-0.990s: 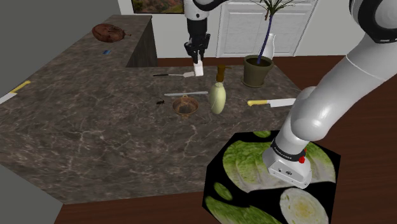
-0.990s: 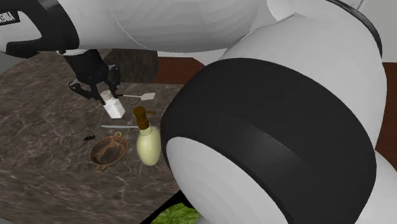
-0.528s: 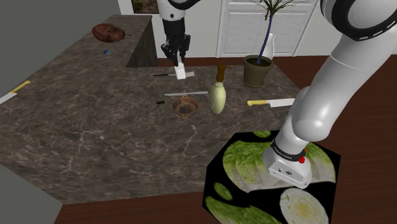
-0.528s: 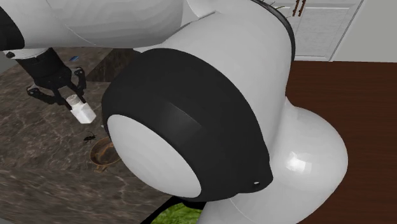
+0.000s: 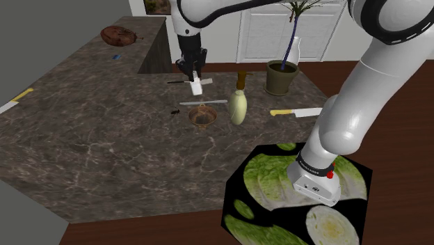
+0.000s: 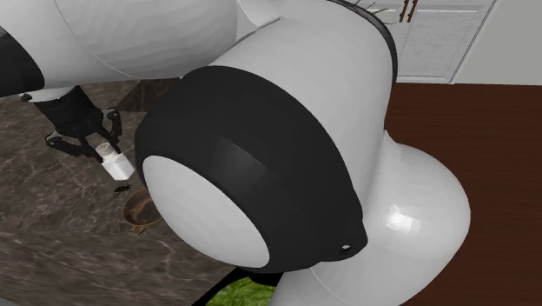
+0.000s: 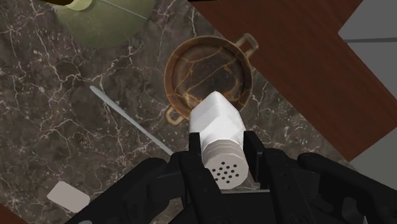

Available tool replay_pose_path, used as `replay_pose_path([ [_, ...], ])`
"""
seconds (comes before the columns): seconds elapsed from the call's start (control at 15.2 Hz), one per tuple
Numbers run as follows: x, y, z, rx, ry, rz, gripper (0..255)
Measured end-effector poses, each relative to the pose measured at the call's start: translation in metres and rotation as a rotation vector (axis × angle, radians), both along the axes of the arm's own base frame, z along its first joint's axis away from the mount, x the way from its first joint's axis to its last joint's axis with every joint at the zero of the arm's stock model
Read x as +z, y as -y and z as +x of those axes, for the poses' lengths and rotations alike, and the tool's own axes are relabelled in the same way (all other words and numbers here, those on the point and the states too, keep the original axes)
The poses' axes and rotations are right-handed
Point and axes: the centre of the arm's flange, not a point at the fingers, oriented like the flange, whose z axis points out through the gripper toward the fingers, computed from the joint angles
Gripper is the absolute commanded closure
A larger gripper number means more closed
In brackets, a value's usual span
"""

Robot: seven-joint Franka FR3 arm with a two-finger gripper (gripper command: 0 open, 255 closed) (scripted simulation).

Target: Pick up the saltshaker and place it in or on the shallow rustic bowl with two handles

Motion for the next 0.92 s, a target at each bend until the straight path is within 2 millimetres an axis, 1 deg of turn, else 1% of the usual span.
replay_pose_path([
  [0.66,-0.054,-0.001,0.000,0.000,0.000,0.000,255],
  [0.79,-0.063,-0.001,0.000,0.000,0.000,0.000,255],
  [0.92,-0.067,-0.001,0.000,0.000,0.000,0.000,255],
])
